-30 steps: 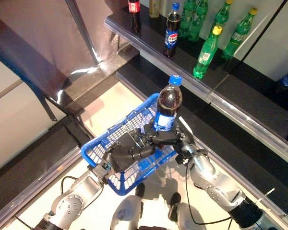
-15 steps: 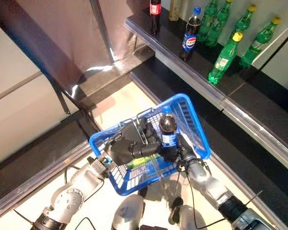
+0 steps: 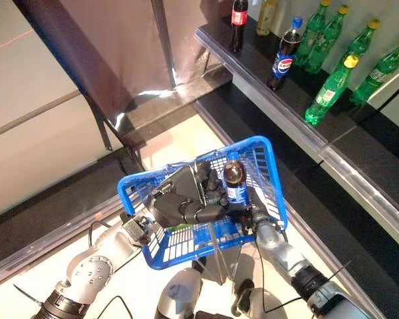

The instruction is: Pick up the drink and place into the basket.

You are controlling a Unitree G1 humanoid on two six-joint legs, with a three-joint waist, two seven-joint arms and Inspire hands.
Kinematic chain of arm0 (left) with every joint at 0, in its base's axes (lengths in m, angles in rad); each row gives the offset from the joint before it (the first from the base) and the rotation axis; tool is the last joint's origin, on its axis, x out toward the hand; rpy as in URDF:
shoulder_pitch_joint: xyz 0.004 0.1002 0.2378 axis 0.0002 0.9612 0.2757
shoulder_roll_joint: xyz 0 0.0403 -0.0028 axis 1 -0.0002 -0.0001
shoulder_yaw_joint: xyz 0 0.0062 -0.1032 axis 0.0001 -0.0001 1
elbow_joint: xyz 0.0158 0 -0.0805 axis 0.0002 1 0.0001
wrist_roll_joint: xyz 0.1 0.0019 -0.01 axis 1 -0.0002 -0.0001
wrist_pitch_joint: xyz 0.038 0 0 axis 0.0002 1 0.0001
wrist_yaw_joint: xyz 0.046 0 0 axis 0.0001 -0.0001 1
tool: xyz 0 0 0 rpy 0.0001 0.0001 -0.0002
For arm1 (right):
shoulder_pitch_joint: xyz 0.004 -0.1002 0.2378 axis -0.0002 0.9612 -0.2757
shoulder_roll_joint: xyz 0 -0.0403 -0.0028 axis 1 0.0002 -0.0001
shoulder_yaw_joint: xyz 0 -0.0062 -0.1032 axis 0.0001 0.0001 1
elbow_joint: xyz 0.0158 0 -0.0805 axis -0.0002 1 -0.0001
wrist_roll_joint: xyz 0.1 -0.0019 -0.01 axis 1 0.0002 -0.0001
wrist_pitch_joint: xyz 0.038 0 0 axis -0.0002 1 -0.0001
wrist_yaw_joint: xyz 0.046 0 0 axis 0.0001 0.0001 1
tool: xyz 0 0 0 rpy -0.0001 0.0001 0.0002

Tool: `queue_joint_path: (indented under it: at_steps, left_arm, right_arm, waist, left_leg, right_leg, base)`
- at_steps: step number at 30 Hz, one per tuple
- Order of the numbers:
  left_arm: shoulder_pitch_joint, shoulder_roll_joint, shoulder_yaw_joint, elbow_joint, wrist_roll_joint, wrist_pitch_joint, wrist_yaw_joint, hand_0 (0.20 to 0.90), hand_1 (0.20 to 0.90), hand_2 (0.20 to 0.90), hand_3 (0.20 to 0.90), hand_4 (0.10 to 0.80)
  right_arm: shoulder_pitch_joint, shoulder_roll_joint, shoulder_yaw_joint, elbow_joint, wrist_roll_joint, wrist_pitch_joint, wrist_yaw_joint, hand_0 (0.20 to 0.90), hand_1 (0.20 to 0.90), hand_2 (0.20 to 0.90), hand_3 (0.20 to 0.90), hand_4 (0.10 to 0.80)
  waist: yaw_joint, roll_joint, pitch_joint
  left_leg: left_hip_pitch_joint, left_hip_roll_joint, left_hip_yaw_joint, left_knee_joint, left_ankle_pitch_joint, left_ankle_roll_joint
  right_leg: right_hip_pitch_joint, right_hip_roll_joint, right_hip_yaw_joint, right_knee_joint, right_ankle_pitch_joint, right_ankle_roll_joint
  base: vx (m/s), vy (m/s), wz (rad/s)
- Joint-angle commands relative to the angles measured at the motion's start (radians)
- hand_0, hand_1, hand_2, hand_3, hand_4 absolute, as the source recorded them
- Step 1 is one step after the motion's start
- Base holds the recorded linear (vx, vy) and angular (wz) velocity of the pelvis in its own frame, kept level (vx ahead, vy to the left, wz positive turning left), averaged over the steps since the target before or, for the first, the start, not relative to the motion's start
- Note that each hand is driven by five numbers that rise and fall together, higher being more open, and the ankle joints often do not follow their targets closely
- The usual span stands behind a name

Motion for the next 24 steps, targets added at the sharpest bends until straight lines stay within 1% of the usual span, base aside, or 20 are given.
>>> queue_joint_path:
  at_steps: [1, 4, 8, 10, 11, 12, 13, 16, 18, 20, 21, 22, 24]
  left_arm:
    - [-0.202, -0.127, 0.006, -0.294, -0.134, -0.197, -0.260, 0.300, 0.300, 0.300, 0.200, 0.100]
    - [-0.231, -0.132, -0.019, -0.304, -0.128, -0.210, -0.244, 0.300, 0.300, 0.300, 0.200, 0.100]
    - [-0.249, -0.142, -0.037, -0.306, -0.115, -0.208, -0.217, 0.300, 0.300, 0.300, 0.200, 0.100]
    - [-0.252, -0.146, -0.043, -0.307, -0.109, -0.205, -0.215, 0.300, 0.300, 0.300, 0.200, 0.100]
    - [-0.252, -0.148, -0.043, -0.308, -0.107, -0.203, -0.216, 0.300, 0.300, 0.300, 0.200, 0.100]
    - [-0.258, -0.146, -0.047, -0.310, -0.109, -0.204, -0.216, 0.300, 0.300, 0.300, 0.200, 0.100]
    - [-0.260, -0.145, -0.050, -0.315, -0.109, -0.205, -0.217, 0.300, 0.300, 0.300, 0.200, 0.100]
    - [-0.261, -0.143, -0.051, -0.318, -0.110, -0.205, -0.219, 0.300, 0.300, 0.300, 0.200, 0.100]
    - [-0.269, -0.142, -0.060, -0.323, -0.110, -0.211, -0.209, 0.300, 0.300, 0.300, 0.200, 0.100]
    - [-0.280, -0.144, -0.068, -0.326, -0.104, -0.218, -0.202, 0.300, 0.300, 0.300, 0.200, 0.100]
    - [-0.285, -0.144, -0.072, -0.328, -0.101, -0.223, -0.200, 0.300, 0.300, 0.300, 0.200, 0.100]
    - [-0.291, -0.147, -0.077, -0.332, -0.095, -0.226, -0.194, 0.300, 0.300, 0.300, 0.200, 0.100]
    - [-0.300, -0.149, -0.079, -0.337, -0.097, -0.223, -0.183, 0.300, 0.300, 0.300, 0.200, 0.100]
  right_arm:
    - [-0.082, 0.037, 0.057, 0.053, -0.039, -0.082, -0.030, 0.300, 0.300, 0.300, 0.200, 0.100]
    - [-0.106, 0.051, 0.089, 0.134, -0.095, -0.057, -0.022, 0.300, 0.300, 0.300, 0.200, 0.100]
    - [-0.128, 0.060, 0.126, 0.221, -0.176, 0.024, 0.004, 0.300, 0.300, 0.300, 0.200, 0.100]
    - [-0.140, 0.062, 0.137, 0.289, -0.210, 0.048, 0.019, 0.300, 0.300, 0.300, 0.200, 0.100]
    - [-0.144, 0.063, 0.141, 0.312, -0.229, 0.044, 0.013, 0.300, 0.300, 0.300, 0.200, 0.100]
    - [-0.160, 0.061, 0.147, 0.359, -0.273, 0.049, 0.020, 0.300, 0.300, 0.300, 0.200, 0.100]
    - [-0.176, 0.057, 0.161, 0.389, -0.344, 0.074, 0.019, 0.300, 0.300, 0.300, 0.200, 0.100]
    - [-0.192, 0.047, 0.184, 0.416, -0.421, 0.092, 0.025, 0.300, 0.300, 0.300, 0.200, 0.100]
    - [-0.216, 0.032, 0.220, 0.440, -0.516, 0.133, 0.031, 0.300, 0.300, 0.300, 0.200, 0.100]
    - [-0.229, 0.029, 0.229, 0.466, -0.501, 0.167, 0.054, 0.300, 0.300, 0.300, 0.200, 0.100]
    - [-0.232, 0.032, 0.230, 0.485, -0.467, 0.184, 0.066, 0.300, 0.300, 0.300, 0.200, 0.100]
    - [-0.235, 0.039, 0.225, 0.511, -0.445, 0.189, 0.075, 0.300, 0.300, 0.300, 0.200, 0.100]
    - [-0.241, 0.049, 0.223, 0.540, -0.469, 0.175, 0.070, 0.300, 0.300, 0.300, 0.200, 0.100]
  waist:
    - [0.010, 0.007, -0.214]
    - [0.016, 0.011, -0.211]
    - [0.025, 0.015, -0.208]
    - [0.031, 0.016, -0.204]
    - [0.034, 0.017, -0.202]
    - [0.039, 0.018, -0.198]
    - [0.045, 0.019, -0.190]
    - [0.049, 0.020, -0.185]
    - [0.054, 0.020, -0.175]
    - [0.055, 0.020, -0.167]
    - [0.055, 0.021, -0.161]
    - [0.055, 0.021, -0.156]
    - [0.057, 0.022, -0.151]
  left_leg:
    - [-0.081, -0.027, 0.003, 0.163, -0.050, -0.021]
    - [-0.087, -0.030, 0.001, 0.172, -0.054, -0.022]
    - [-0.098, -0.036, -0.001, 0.181, -0.057, -0.021]
    - [-0.105, -0.040, -0.003, 0.185, -0.059, -0.021]
    - [-0.108, -0.041, -0.004, 0.187, -0.059, -0.020]
    - [-0.113, -0.044, -0.005, 0.190, -0.061, -0.019]
    - [-0.123, -0.048, -0.007, 0.197, -0.062, -0.017]
    - [-0.130, -0.050, -0.009, 0.201, -0.062, -0.015]
    - [-0.142, -0.053, -0.010, 0.207, -0.062, -0.012]
    - [-0.150, -0.054, -0.010, 0.206, -0.060, -0.010]
    - [-0.155, -0.055, -0.011, 0.208, -0.059, -0.009]
    - [-0.158, -0.055, -0.011, 0.207, -0.057, -0.009]
    - [-0.157, -0.055, -0.012, 0.204, -0.055, -0.009]
  right_leg:
    - [0.065, 0.031, -0.022, -0.100, 0.100, -0.029]
    - [0.062, 0.027, -0.026, -0.094, 0.098, -0.028]
    - [0.056, 0.022, -0.029, -0.088, 0.098, -0.026]
    - [0.052, 0.020, -0.033, -0.084, 0.097, -0.024]
    - [0.051, 0.018, -0.035, -0.083, 0.097, -0.024]
    - [0.047, 0.016, -0.038, -0.080, 0.097, -0.022]
    - [0.040, 0.013, -0.041, -0.072, 0.098, -0.021]
    - [0.033, 0.012, -0.043, -0.068, 0.098, -0.020]
    - [0.022, 0.010, -0.045, -0.061, 0.098, -0.019]
    - [0.014, 0.009, -0.044, -0.058, 0.100, -0.019]
    - [0.007, 0.008, -0.044, -0.054, 0.101, -0.018]
    - [0.005, 0.008, -0.043, -0.054, 0.101, -0.018]
    - [0.005, 0.008, -0.045, -0.056, 0.102, -0.018]
  base:
    - [0.028, -0.003, 0.10]
    - [0.011, 0.000, 0.04]
    - [0.004, 0.002, 0.02]
    - [0.000, 0.000, 0.00]
    - [0.000, 0.000, 0.00]
    - [-0.038, -0.008, 0.09]
    - [-0.039, -0.008, 0.09]
    - [-0.029, -0.009, 0.04]
    - [-0.056, -0.017, 0.12]
    - [-0.064, -0.012, 0.09]
    - [-0.062, -0.012, 0.01]
    - [-0.052, -0.012, 0.01]
    - [-0.016, -0.005, 0.00]
